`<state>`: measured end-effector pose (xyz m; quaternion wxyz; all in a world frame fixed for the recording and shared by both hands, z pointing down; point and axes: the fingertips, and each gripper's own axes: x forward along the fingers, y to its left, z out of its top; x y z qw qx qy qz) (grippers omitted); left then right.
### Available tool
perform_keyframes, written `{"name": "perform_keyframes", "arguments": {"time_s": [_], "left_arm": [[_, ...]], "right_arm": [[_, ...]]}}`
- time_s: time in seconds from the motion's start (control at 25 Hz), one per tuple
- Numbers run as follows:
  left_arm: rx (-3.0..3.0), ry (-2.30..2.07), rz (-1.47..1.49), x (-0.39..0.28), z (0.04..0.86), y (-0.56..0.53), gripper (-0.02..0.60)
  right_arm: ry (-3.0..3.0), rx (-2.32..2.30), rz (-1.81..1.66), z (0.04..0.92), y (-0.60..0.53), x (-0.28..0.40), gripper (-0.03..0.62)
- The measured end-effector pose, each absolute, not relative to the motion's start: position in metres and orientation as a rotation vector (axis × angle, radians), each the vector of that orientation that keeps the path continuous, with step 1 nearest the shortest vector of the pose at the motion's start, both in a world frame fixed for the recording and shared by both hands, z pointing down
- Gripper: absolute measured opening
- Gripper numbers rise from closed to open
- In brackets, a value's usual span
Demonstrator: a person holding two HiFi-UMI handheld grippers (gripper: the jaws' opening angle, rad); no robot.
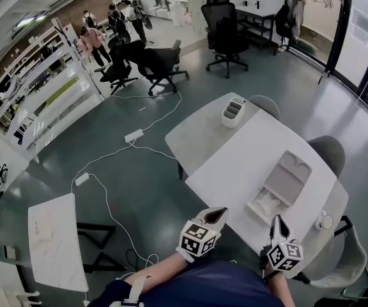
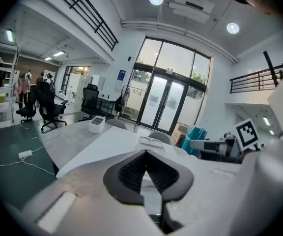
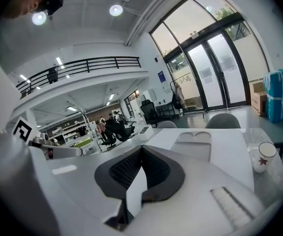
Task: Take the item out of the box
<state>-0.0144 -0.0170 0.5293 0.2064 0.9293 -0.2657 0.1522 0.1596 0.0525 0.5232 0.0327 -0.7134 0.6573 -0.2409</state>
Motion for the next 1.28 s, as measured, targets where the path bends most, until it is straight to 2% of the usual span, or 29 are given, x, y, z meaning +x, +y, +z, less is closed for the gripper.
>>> {"name": "perform_keyframes", "arguments": {"time_s": [0.28, 0.76, 1.28], "left_arm": [[2.611, -0.659, 0.408, -0.019, 0.528, -0.083, 0.002], [2.707, -0.452, 0.521, 0.001, 0.548, -0.112, 0.002], [2.726, -0.372, 0.721, 0.072, 0.585, -0.093, 0.002]], "right_arm": [[1.946, -2.305, -0.723, 0.518, 0.012, 0.157, 0.002], [1.826, -2.422, -0.775, 0.534, -0.002, 0.150, 0.002], [1.721, -2.382, -0.860, 0.575, 0.011, 0.213, 0.002]]}}
